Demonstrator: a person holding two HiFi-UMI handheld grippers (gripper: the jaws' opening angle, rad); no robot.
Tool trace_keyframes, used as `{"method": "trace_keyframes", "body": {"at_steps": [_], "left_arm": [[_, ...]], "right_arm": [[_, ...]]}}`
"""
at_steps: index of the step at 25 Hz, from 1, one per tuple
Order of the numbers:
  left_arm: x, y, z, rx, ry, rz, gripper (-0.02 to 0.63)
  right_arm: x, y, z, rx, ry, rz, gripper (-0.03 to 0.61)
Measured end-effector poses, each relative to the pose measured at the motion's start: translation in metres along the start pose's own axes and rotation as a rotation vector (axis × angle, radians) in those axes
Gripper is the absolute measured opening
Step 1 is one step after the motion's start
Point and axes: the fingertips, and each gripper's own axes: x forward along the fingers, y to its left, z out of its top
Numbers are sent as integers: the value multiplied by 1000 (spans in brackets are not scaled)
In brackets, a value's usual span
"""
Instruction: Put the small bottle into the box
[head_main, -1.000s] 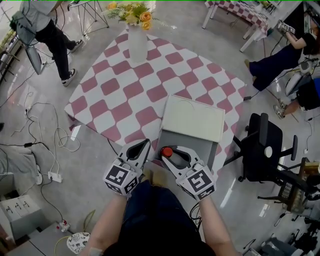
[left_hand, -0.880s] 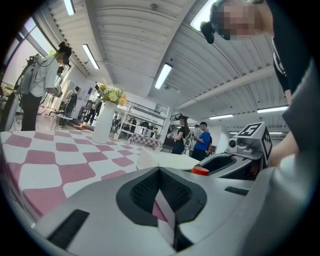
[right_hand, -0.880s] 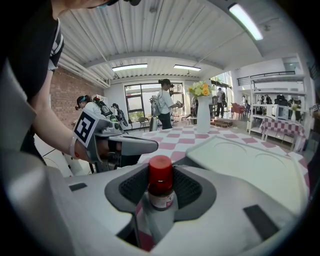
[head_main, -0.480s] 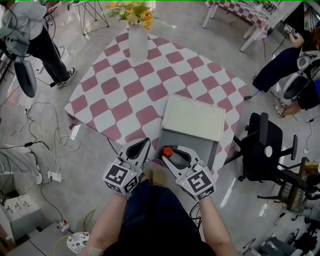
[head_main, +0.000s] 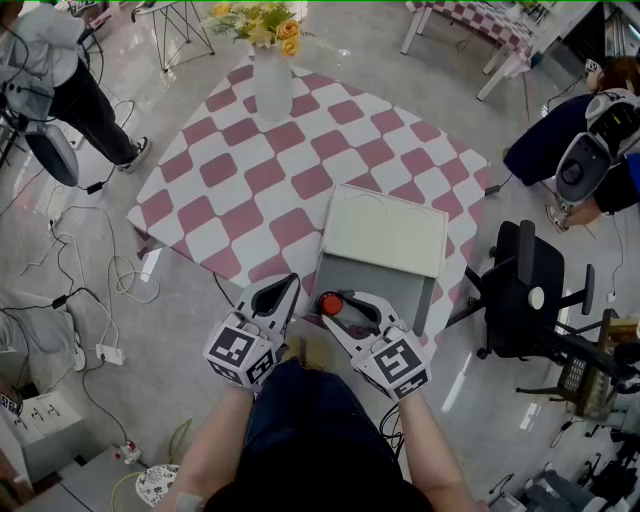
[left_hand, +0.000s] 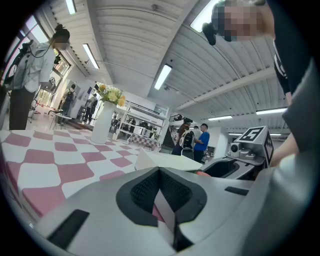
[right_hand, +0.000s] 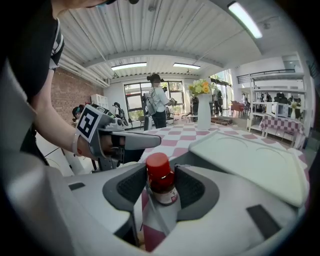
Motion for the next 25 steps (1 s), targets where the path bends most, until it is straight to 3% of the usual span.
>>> {"method": "trace_keyframes", "body": {"at_steps": [19,25], "left_arm": [[-3,-7,1,8,8,-7,9],[1,-12,4,18,12,-22,9]], "right_arm": [[-16,-1,-7,14,13,-23,179],[-29,-6,-10,25,11,-47,139]]}}
